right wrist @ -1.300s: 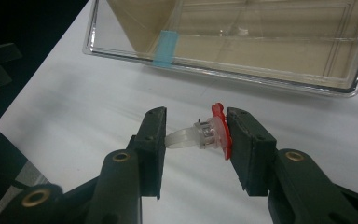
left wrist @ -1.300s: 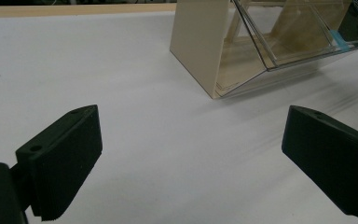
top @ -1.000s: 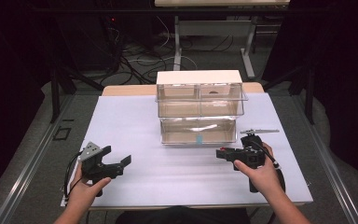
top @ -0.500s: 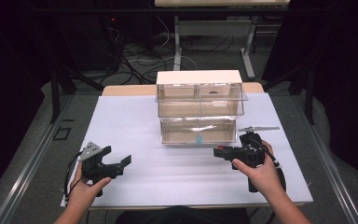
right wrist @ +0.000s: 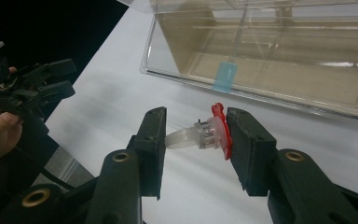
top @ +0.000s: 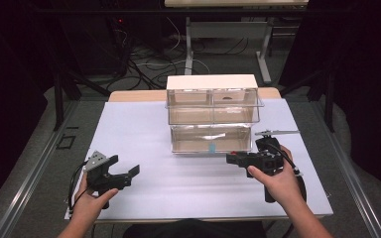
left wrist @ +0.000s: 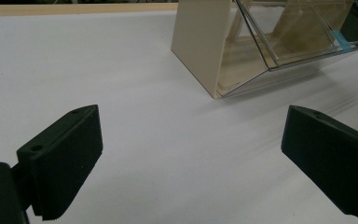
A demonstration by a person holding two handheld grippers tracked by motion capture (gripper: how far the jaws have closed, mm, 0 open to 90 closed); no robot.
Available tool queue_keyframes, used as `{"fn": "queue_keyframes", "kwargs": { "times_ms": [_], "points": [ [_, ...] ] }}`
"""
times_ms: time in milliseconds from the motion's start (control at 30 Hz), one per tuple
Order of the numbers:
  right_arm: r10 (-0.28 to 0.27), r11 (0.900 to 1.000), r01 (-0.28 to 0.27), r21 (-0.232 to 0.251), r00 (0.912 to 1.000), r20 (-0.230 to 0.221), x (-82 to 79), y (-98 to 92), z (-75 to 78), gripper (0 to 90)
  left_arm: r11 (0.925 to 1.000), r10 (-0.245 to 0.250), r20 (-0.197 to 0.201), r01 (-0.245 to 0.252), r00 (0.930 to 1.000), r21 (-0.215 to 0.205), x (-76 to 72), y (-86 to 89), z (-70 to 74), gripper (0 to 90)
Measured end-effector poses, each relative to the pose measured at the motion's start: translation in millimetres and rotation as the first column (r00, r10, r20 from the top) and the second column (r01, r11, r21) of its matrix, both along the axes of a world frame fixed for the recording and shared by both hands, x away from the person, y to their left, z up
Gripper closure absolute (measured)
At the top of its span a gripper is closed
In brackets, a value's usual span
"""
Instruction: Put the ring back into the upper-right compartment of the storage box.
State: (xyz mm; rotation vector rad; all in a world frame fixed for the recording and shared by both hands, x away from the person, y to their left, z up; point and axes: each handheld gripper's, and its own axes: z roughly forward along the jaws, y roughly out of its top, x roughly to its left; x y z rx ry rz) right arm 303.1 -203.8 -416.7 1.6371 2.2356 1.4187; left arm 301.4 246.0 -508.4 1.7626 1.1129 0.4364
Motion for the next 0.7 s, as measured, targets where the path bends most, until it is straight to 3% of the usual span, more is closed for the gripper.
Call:
{"fn": "queue_keyframes", "kwargs": {
  "times_ms": [167,700],
  "points": [
    [-0.002,1.0,0.002,0.013,0.9997,-0.023,1.1,1.8,4.3,58.9,1.0,0.0,0.001,0.0,1.0,0.0,0.0,0.0,0.0,5.4],
    [-0.013,0.999,0.014,0.038,0.9995,-0.027,8.4,-0.6,17.2,59.0,1.0,0.001,0.0,-0.001,1.0,0.0,-0.3,0.0,0.1,5.4]
  ]
}}
